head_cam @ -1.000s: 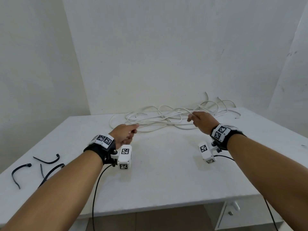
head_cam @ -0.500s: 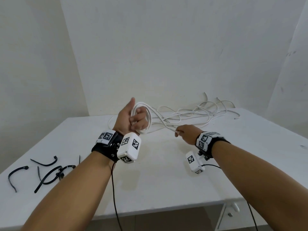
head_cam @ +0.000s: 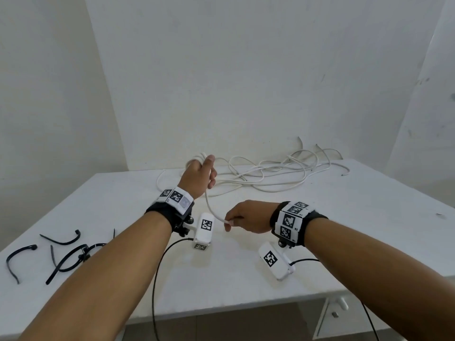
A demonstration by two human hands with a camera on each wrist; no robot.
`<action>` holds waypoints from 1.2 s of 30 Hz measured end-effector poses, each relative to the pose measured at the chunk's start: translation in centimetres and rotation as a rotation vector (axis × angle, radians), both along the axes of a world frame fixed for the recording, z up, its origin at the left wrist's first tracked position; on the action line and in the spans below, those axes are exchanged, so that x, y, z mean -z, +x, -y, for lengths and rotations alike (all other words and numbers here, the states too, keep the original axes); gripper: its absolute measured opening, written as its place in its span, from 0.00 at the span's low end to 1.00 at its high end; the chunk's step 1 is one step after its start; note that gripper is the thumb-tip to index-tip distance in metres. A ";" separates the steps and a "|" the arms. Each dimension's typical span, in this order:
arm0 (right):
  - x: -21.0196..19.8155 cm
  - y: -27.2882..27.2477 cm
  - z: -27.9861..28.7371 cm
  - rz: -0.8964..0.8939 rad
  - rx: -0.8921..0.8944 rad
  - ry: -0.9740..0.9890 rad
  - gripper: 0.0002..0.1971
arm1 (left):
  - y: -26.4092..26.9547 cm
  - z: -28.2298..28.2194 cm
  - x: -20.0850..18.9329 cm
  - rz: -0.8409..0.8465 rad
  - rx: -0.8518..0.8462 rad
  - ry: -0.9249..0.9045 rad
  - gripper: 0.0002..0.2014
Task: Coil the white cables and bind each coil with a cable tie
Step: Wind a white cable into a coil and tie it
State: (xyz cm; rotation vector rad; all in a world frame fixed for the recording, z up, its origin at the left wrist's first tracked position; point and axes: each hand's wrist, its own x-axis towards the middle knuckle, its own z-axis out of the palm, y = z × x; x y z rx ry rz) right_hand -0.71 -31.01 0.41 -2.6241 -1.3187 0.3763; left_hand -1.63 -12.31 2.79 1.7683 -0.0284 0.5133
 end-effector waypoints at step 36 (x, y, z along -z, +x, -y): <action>-3.0 1.2 0.0 0.162 0.084 0.756 0.12 | -4.8 0.4 1.2 -0.436 0.614 -0.152 0.12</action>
